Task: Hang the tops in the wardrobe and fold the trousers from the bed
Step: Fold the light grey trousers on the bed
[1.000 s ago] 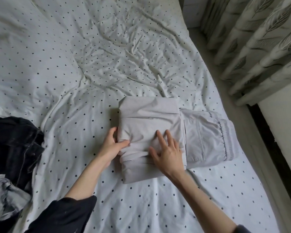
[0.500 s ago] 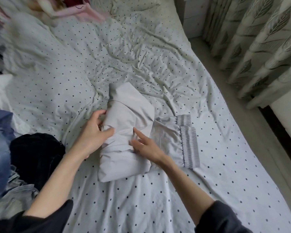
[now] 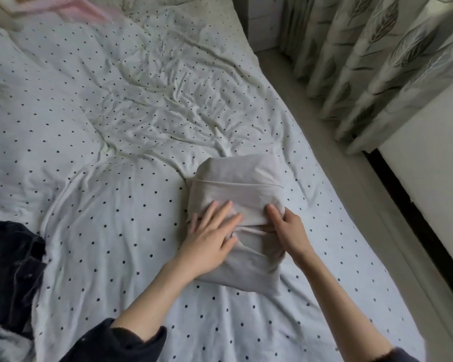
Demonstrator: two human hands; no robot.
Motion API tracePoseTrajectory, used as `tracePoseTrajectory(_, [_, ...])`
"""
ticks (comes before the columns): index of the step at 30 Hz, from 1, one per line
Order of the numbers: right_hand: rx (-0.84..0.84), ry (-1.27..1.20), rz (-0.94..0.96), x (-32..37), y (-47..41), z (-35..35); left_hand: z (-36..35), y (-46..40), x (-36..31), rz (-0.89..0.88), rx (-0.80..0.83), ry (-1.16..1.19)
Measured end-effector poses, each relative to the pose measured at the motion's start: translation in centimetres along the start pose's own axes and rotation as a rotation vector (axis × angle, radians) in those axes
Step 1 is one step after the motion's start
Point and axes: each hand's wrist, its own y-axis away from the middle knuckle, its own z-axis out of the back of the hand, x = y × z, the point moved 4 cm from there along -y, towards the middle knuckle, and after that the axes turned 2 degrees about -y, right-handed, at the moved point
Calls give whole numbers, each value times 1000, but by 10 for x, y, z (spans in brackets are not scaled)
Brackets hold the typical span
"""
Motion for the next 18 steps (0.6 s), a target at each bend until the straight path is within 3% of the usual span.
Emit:
tracePoseTrajectory(2, [5, 69, -13, -12, -14, 2, -22, 1, 13, 48, 123, -116])
tracePoseTrajectory(5, [97, -169, -187, -34, -36, 7, -37, -2, 26, 65, 186, -154])
tracePoseTrajectory(10, [421, -293, -402, -48, -58, 23, -38, -10, 34, 31, 199, -73])
tracePoseTrajectory(11, [447, -307, -429, -50, -60, 25, -36, -11, 32, 20, 172, 31])
tracePoseTrajectory(13, [478, -329, -474, -52, -61, 25, -22, -12, 32, 60, -62, 411])
tracePoseTrajectory(16, [507, -389, -517, -56, -63, 24, -3, -6, 59, 379, -458, 653])
tracePoseTrajectory(18, [478, -426, -533, -59, -64, 24, -6, -7, 79, 640, -397, 790])
